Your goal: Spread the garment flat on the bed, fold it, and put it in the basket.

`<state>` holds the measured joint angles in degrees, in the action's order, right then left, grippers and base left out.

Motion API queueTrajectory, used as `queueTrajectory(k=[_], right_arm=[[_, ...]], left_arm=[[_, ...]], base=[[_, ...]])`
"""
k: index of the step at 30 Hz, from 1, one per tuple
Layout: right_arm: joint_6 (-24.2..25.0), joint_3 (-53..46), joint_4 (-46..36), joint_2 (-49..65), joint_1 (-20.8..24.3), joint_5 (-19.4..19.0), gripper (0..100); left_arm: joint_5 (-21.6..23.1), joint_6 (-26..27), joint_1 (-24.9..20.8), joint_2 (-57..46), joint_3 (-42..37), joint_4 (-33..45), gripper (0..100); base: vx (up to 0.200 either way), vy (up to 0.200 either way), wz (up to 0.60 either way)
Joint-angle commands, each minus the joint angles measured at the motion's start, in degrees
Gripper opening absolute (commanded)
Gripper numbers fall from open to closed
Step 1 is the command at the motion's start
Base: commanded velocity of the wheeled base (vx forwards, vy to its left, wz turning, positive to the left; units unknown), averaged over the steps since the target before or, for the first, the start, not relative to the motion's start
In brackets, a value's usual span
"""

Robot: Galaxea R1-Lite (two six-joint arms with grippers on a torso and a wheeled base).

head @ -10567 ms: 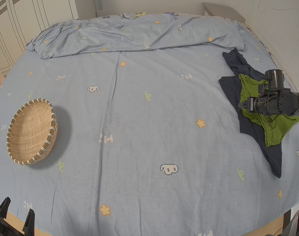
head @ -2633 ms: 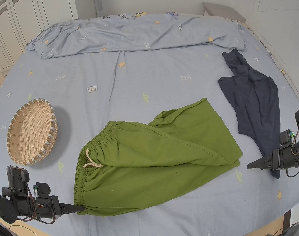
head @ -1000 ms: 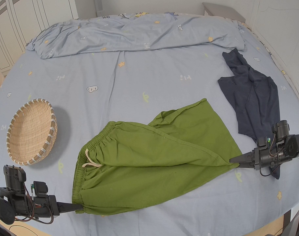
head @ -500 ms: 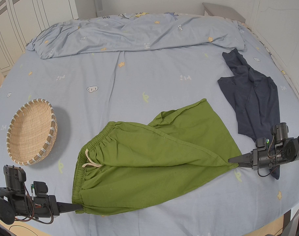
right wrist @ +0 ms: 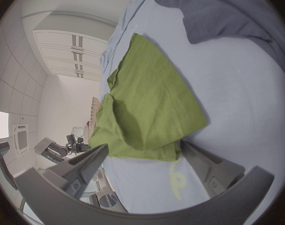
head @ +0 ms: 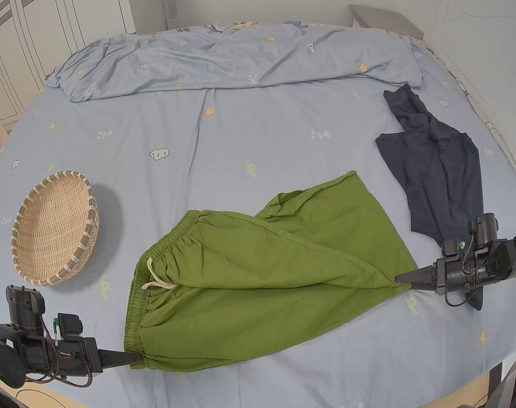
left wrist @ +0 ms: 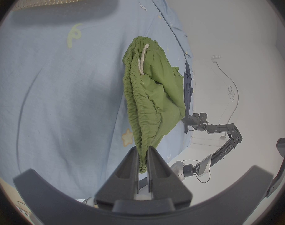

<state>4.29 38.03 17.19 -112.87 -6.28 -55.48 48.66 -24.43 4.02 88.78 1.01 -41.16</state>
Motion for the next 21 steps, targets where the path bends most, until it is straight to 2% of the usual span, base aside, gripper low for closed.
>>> queueTrajectory(k=[1,15,21], right_arm=[[0.10,0.02,-0.05,-0.33,0.04,-0.16,0],[0.10,-0.51,-0.14,-0.42,-0.49,-0.16,0],[0.37,-5.78,-2.16,11.10,-0.49,0.28,0]], left_arm=[[0.03,0.00,0.02,-0.01,-0.84,-0.07,0],[-0.15,0.00,0.20,0.25,-0.84,-0.07,0],[-0.06,0.00,0.64,0.34,-0.48,0.02,0]], base=[[0.000,0.000,0.00],[0.000,0.000,0.00],[0.000,0.000,0.00]])
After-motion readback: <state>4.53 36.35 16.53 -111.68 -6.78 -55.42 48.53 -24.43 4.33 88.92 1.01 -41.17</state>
